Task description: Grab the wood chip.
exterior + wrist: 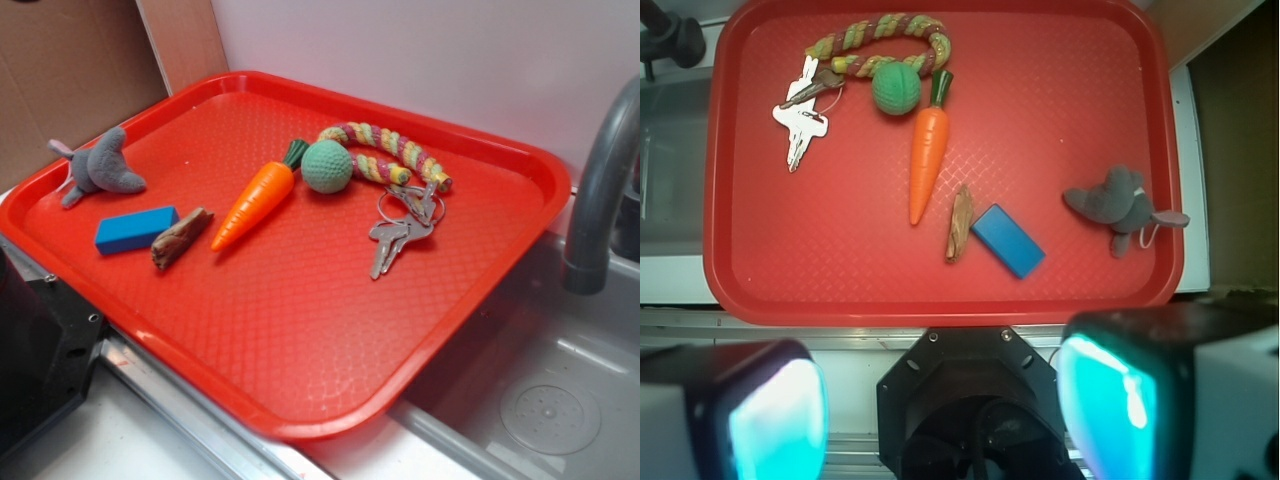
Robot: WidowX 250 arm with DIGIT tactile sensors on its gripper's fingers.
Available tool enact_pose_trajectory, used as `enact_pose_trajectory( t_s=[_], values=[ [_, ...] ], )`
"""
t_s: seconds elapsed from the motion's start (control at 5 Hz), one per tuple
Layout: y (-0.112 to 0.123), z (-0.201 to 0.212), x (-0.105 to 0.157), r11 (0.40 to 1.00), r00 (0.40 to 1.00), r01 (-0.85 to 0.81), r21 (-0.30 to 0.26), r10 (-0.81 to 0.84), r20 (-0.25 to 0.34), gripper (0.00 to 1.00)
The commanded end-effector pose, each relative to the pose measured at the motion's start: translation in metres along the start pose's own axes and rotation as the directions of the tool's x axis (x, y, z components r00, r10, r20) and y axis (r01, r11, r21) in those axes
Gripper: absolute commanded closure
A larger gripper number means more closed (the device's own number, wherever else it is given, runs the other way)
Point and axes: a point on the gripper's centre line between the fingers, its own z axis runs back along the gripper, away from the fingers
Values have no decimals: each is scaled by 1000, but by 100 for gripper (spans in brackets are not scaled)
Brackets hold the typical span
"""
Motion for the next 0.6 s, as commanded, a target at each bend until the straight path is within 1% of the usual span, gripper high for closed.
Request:
enact_pose_trajectory(
  t_s=[0.0, 0.2, 0.4],
  values=[
    [0, 0, 0, 1000, 1000, 0, 0, 0, 0, 0],
    [4, -51, 12, 969, 968, -249, 6, 249, -13, 0],
    [2, -97, 14, 876, 876, -482, 2, 482, -19, 0]
  ],
)
